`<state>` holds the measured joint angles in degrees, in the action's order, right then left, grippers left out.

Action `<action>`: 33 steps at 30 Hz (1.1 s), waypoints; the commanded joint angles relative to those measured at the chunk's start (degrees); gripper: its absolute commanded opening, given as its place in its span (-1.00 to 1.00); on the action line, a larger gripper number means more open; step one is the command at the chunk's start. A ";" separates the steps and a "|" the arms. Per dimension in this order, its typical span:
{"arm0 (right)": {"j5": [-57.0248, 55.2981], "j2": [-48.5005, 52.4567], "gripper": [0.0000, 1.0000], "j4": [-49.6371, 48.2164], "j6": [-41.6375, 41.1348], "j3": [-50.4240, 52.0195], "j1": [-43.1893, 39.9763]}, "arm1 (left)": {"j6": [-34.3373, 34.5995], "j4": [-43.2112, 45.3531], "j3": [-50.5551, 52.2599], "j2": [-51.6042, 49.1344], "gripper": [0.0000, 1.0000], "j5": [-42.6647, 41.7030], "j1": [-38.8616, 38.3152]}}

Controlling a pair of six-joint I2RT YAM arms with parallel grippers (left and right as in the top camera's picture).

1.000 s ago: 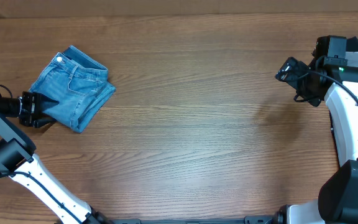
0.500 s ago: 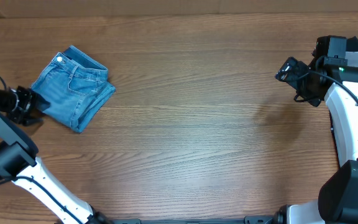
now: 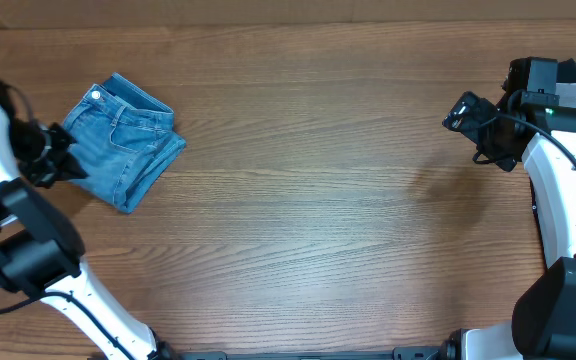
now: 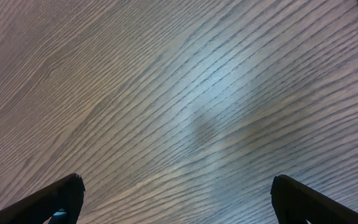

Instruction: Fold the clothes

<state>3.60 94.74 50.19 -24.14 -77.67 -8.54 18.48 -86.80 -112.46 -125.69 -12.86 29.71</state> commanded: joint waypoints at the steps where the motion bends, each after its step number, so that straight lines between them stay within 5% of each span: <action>1: -0.55 -0.11 1.00 -0.17 0.13 -0.35 0.15 | 3.52 0.90 4.68 -0.09 -0.92 4.50 -2.49; 21: -0.55 -0.11 1.00 -0.17 0.13 -0.35 0.15 | 11.85 16.11 22.86 -0.11 -0.92 11.91 -2.89; 33: -0.55 -0.11 1.00 -0.17 0.13 -0.35 0.15 | 12.26 30.86 29.09 -0.11 -0.92 -4.57 -7.19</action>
<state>3.60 94.74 50.17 -24.14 -77.67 -8.54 30.06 -60.53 -86.00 -122.50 -8.49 26.06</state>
